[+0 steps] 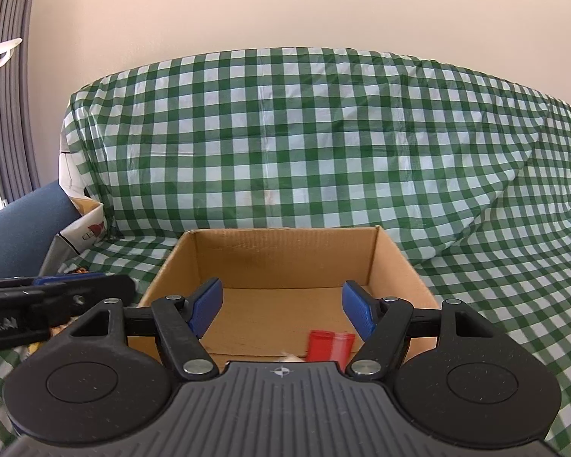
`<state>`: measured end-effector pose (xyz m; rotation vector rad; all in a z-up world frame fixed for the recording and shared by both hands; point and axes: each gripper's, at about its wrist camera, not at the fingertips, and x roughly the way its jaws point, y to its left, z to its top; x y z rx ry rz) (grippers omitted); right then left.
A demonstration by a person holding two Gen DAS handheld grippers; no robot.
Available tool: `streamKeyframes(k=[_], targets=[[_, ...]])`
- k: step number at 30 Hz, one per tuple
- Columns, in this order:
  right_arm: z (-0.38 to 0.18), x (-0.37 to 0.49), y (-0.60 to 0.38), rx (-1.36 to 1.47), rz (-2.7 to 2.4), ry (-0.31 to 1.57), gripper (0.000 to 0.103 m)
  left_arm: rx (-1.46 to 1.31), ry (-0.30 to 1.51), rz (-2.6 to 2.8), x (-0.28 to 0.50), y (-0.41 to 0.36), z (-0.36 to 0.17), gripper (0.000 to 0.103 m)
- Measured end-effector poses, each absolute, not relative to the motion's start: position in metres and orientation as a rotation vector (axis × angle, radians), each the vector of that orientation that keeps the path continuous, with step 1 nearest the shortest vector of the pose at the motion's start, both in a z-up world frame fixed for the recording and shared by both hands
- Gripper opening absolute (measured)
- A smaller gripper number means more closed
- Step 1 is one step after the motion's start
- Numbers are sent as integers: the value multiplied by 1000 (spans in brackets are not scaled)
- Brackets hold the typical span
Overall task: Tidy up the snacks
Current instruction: 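Open the left tool to drop the purple bar while the right tool drops the red packet, then move both tools back toward the snack pile on the sofa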
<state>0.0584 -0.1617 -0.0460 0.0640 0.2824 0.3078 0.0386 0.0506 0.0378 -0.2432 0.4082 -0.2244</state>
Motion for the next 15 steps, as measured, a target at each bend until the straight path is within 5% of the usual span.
streamKeyframes(k=[2,3,9,15], targets=[[-45,56,-156,91,317,287,71,-276,434,-245,37,74,45,10],[-44,54,-152,106,322,285,71,-276,440,-245,35,86,49,6],[-36,38,-126,130,383,233,55,-168,442,-106,19,159,53,6],[-35,28,-90,146,486,237,46,-538,621,104,27,252,14,6]])
